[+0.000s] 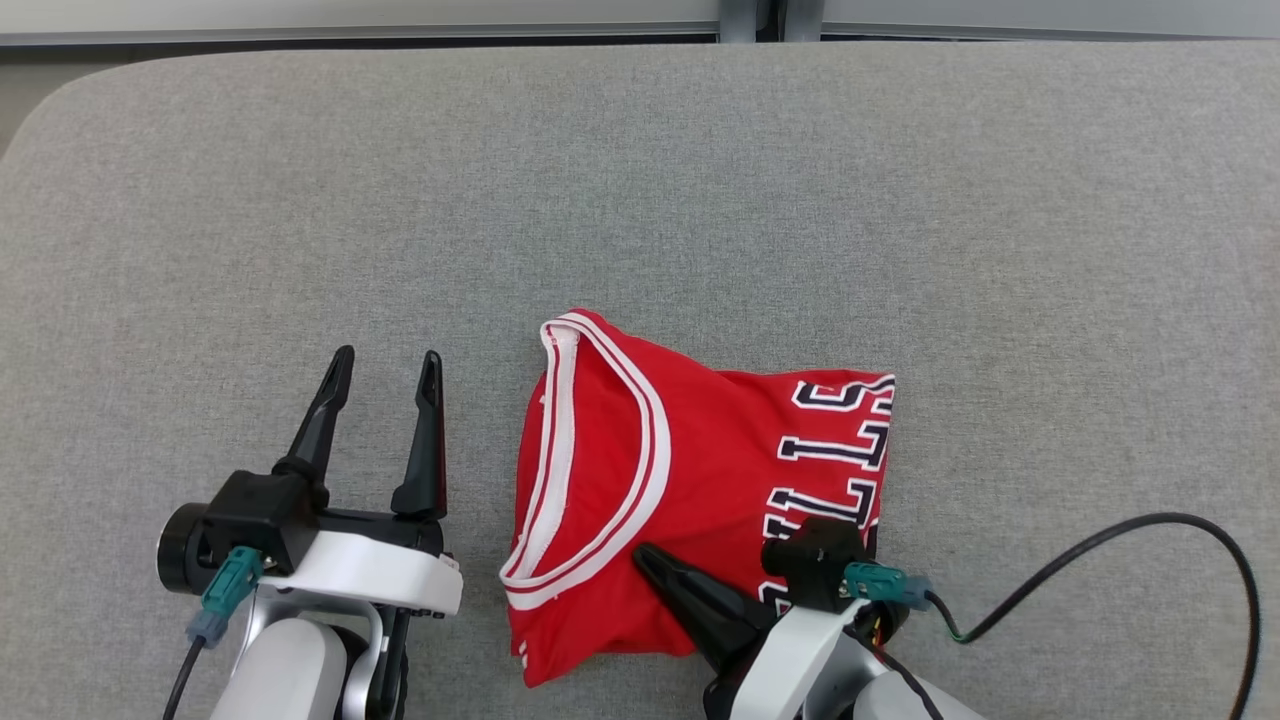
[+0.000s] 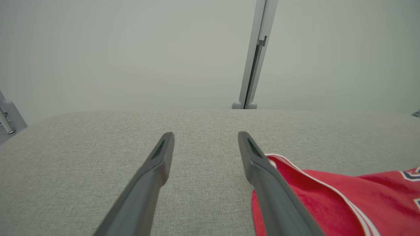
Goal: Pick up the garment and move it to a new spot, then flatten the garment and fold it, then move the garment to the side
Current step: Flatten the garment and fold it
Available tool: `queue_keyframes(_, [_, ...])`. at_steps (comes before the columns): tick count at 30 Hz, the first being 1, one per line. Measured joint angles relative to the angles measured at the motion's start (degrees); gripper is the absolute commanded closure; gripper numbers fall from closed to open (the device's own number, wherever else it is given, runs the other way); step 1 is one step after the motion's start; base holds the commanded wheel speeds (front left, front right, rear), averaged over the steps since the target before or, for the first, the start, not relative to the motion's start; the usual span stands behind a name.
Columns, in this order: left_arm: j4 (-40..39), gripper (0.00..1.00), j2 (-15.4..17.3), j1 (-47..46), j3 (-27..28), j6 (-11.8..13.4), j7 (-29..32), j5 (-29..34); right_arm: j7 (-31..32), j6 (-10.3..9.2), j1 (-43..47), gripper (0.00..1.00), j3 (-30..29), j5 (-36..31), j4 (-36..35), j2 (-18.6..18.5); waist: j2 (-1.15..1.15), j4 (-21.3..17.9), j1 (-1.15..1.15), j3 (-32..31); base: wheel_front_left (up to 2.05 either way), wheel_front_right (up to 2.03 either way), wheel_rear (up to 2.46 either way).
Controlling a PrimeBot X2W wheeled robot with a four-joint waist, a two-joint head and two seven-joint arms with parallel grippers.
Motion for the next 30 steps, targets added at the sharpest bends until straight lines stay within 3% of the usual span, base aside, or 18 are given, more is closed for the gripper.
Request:
queue_keyframes(6, [0.4, 0.0, 0.0, -0.8, 0.4, 0.0, -0.2, -0.2, 0.5, 0.01, -1.4, 1.0, 2.6, 2.1, -0.8, -1.9, 0.0, -0.4, 0.0, 0.2, 0.0, 0.0, 0.0])
queue_keyframes(10, [0.6, 0.0, 0.1, -0.8, 0.7, 0.1, -0.5, -0.2, -3.6, 0.01, -1.5, 0.97, -1.7, 0.6, -3.9, -3.5, 0.0, -1.2, 0.0, -0.2, 0.0, 0.0, 0.0])
queue_keyframes(11, [0.5, 0.0, 0.1, -0.8, 0.8, 0.2, -0.5, -0.3, -5.0, 0.01, -1.4, 0.58, -4.2, 0.0, -4.9, -3.9, 0.0, -1.5, 0.0, -0.4, 0.0, 0.0, 0.0])
queue_keyframes(12, [0.5, 0.0, 0.2, -0.7, 0.9, 0.3, -0.5, -0.3, -6.1, 0.01, -1.2, 0.02, -6.6, -0.8, -6.0, -4.3, 0.0, -1.7, 0.0, -0.6, 0.0, 0.0, 0.0])
queue_keyframes(17, [0.1, 0.0, 0.7, -0.1, 1.7, 0.6, -0.6, -0.2, -10.1, 0.01, 2.4, 0.0, -20.4, -6.1, -11.9, -4.9, 0.0, -3.0, 0.0, -1.9, 0.0, 0.0, 0.0])
queue_keyframes(23, [-0.3, 0.0, 1.6, 0.8, 2.6, 1.0, -0.7, -0.4, -10.3, 0.01, 7.8, 0.0, -35.9, -11.7, -16.8, -4.9, 0.0, -4.3, 0.0, -4.2, 0.0, 0.0, 0.0])
queue_keyframes(30, [-0.2, 0.0, 2.6, 3.7, 3.0, 1.1, -0.7, -1.1, -7.2, 0.01, 14.6, 0.0, -44.4, -15.0, -18.5, -4.7, 0.0, -4.9, 0.0, -7.9, 0.0, 0.0, 0.0])
